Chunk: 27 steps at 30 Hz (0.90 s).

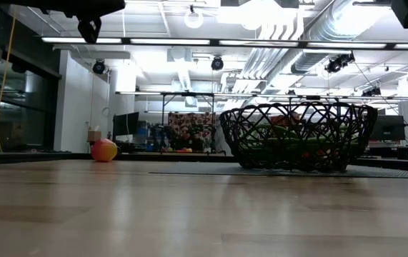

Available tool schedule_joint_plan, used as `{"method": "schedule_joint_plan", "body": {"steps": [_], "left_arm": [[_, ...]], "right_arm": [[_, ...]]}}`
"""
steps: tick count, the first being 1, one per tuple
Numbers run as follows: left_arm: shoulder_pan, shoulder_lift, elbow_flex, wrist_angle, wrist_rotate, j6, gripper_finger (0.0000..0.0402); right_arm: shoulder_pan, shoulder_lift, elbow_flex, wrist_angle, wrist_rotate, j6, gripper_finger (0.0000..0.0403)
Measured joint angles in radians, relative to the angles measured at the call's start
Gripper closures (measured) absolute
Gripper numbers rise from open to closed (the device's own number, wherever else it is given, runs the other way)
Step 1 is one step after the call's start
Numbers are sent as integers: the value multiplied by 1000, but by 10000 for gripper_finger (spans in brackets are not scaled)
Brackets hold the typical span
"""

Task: Build produce basket
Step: Put the mangosteen into the wire basket

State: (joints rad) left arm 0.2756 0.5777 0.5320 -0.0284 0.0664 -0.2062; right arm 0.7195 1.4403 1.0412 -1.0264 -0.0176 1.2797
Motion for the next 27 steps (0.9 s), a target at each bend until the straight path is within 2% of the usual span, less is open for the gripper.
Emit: {"method": "schedule_joint_plan", "body": {"steps": [4,10,13,18,27], "left_arm": [[0,0,0,0,-3,0,401],[0,0,0,0,-3,0,401],[0,0,0,0,-3,0,401],[0,0,0,0,-7,0,401],[0,0,0,2,-26,-2,401]], "right_arm": [[-19,0,0,-16,-14,-34,146],[-69,0,0,-105,-16,-52,64],[-78,0,0,-111,-9,-17,41],[-78,0,-7,-106,-28,-37,32],[-113,5,-135,-30,-93,4,31]]}}
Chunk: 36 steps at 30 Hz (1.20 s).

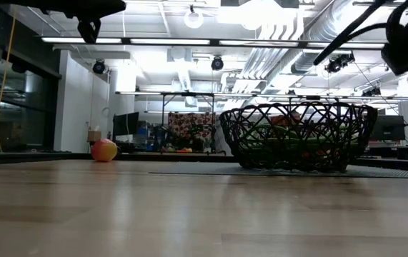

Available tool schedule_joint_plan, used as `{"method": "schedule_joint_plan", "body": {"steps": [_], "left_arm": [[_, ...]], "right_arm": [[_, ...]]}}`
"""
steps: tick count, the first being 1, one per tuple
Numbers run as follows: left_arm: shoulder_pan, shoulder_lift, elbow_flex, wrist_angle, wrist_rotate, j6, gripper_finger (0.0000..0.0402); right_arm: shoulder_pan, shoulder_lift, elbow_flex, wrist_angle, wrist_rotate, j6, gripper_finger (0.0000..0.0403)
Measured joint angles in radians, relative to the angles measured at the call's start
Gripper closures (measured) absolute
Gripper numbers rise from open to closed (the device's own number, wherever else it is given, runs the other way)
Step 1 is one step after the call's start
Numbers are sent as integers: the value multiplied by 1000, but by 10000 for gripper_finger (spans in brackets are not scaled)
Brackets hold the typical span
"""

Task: Build produce basket
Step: Put the mangosteen into the wire basket

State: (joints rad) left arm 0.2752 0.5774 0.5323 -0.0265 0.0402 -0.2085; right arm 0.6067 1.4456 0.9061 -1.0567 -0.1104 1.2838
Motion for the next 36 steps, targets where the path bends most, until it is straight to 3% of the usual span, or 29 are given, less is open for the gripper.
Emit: {"method": "schedule_joint_plan", "body": {"steps": [20,29,36], "left_arm": [[0,0,0,2,0,1,401],[0,0,0,2,0,2,401],[0,0,0,2,0,2,401]], "right_arm": [[0,0,-183,272,-8,81,31],[0,0,-197,284,51,127,32],[0,0,-197,277,46,132,90]]}}
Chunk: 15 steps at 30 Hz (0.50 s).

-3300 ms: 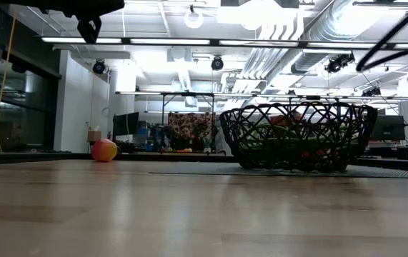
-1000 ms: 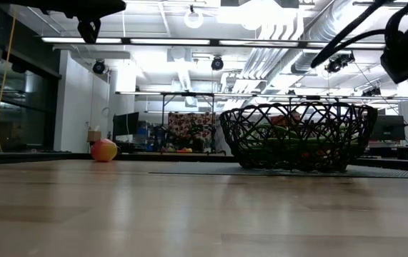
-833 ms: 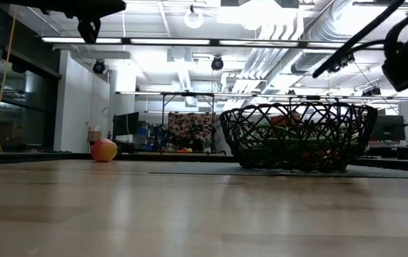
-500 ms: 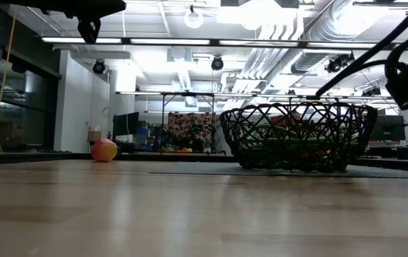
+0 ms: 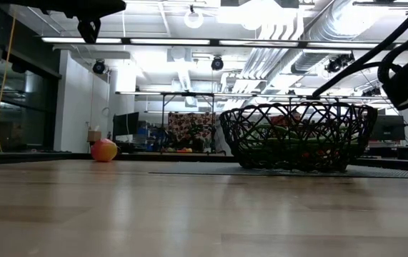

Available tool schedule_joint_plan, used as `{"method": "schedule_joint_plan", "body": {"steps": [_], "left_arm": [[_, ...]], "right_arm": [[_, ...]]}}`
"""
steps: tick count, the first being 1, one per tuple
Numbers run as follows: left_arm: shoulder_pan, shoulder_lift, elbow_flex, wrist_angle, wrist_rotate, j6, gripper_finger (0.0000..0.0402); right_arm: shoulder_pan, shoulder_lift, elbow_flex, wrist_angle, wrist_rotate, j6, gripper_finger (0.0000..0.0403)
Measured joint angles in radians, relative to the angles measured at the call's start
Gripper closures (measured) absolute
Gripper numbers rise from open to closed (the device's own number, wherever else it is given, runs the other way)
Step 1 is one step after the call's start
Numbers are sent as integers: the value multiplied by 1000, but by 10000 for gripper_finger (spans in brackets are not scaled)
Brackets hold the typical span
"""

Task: Build produce basket
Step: Put the mangosteen into the wire basket

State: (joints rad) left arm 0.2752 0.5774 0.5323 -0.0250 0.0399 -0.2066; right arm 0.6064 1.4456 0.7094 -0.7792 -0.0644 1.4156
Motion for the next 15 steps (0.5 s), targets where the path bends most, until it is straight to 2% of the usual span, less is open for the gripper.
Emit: {"method": "schedule_joint_plan", "body": {"steps": [5,11,15], "left_arm": [[0,0,0,0,0,0,401],[0,0,0,4,2,-2,401],[0,0,0,42,31,-4,401]], "right_arm": [[0,0,14,-31,-3,-10,136],[13,-85,113,-113,89,-130,128],[-12,-179,156,-33,92,-265,127]]}}
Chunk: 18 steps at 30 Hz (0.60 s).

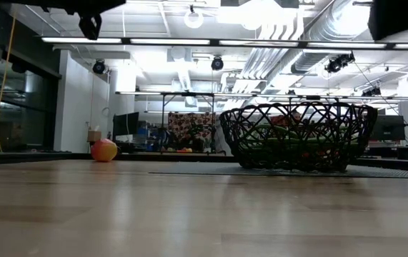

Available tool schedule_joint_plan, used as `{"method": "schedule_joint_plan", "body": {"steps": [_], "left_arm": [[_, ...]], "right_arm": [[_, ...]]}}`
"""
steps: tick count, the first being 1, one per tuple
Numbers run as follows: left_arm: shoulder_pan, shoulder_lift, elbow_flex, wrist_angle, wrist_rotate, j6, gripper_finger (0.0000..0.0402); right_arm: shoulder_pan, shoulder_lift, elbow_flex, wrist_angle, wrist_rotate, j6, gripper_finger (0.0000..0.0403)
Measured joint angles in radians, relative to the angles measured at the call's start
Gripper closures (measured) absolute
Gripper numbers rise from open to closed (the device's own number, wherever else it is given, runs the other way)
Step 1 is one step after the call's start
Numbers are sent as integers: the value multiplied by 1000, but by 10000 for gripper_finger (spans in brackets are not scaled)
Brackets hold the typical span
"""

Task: Build produce basket
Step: Put the mangosteen into the wire basket

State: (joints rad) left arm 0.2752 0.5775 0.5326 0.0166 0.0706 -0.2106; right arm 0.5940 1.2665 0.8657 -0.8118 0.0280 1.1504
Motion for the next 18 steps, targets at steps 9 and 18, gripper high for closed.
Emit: {"method": "schedule_joint_plan", "body": {"steps": [9,18], "left_arm": [[0,7,73,11,23,-23,401],[0,70,164,3,58,-86,401]], "right_arm": [[-270,-62,44,430,131,-391,130],[-597,-62,44,843,156,-812,130]]}}
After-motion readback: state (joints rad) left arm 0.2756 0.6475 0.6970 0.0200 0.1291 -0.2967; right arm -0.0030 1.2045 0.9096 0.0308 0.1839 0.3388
